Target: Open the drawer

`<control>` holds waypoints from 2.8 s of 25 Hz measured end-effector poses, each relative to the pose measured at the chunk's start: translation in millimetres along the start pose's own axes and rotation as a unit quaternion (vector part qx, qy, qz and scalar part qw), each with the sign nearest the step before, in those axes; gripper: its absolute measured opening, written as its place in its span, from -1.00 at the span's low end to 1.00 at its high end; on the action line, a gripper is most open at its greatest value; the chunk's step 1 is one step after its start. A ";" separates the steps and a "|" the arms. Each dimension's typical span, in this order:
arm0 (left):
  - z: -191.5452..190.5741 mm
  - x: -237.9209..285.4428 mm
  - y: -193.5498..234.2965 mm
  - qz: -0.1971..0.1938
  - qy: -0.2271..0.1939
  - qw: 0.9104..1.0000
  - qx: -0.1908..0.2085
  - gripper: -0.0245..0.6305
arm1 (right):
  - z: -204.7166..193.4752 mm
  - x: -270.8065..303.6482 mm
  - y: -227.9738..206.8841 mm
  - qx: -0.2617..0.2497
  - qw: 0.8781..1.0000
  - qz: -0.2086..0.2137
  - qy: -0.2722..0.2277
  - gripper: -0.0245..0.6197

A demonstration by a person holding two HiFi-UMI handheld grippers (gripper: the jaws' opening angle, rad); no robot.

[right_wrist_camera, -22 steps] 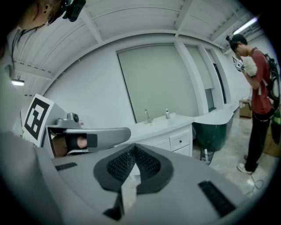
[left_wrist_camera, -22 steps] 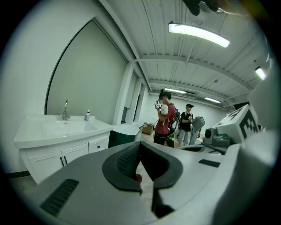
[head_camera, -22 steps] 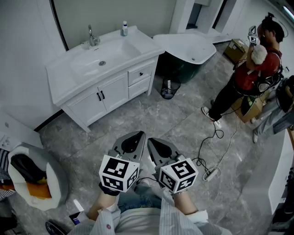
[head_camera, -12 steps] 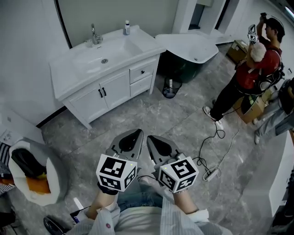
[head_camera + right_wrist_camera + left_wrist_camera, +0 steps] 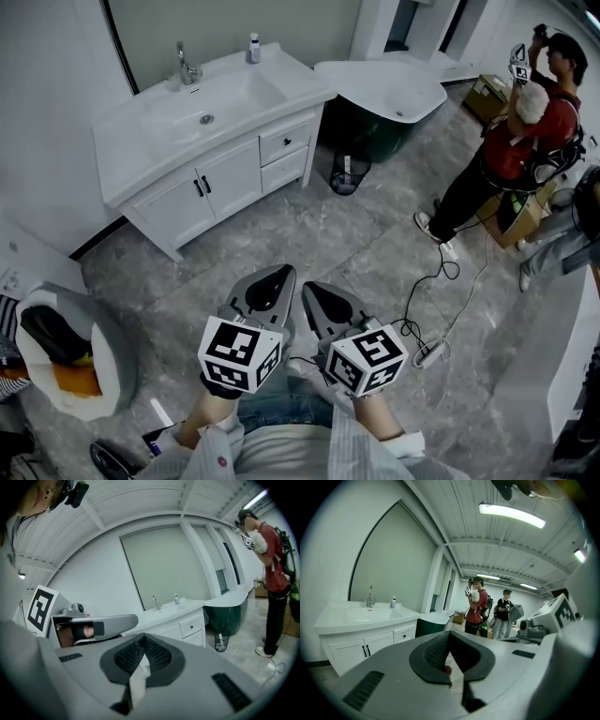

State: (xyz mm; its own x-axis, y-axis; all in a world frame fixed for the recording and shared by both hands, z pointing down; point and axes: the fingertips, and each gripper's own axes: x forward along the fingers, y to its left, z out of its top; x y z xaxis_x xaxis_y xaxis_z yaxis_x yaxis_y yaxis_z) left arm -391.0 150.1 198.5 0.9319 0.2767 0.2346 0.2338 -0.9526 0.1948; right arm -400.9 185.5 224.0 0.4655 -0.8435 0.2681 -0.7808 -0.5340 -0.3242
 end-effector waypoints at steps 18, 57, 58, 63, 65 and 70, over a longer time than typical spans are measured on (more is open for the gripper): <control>63.6 162.2 147.0 0.004 0.010 1.000 -0.002 -0.88 | 77.7 169.0 -117.3 0.016 0.999 -0.023 0.015 -0.90; 145.7 405.4 305.3 0.214 -0.027 0.974 -0.068 -0.88 | 210.3 391.8 -339.3 -0.034 0.986 0.126 0.101 -0.90; 146.1 412.2 304.9 0.225 -0.026 0.971 -0.071 -0.88 | 212.9 394.6 -345.8 -0.038 0.984 0.137 0.107 -0.90; 142.8 438.5 300.8 0.276 -0.028 0.957 -0.090 -0.88 | 219.2 406.0 -370.8 -0.054 0.971 0.190 0.133 -0.90; 139.3 445.7 298.5 0.293 -0.029 0.951 -0.095 -0.88 | 217.9 408.3 -378.1 -0.059 0.966 0.208 0.141 -0.90; 131.5 455.2 291.3 0.333 -0.032 0.937 -0.103 -0.88 | 212.5 410.4 -390.6 -0.068 0.954 0.246 0.159 -0.90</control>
State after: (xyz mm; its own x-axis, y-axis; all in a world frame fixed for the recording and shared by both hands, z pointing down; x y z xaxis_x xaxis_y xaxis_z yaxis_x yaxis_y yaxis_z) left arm 137.8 -18.1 236.8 0.8680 -0.3855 0.3129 -0.4585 -0.8642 0.2073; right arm 183.7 35.5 267.9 -0.1038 -0.9179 0.3830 -0.9293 -0.0477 -0.3662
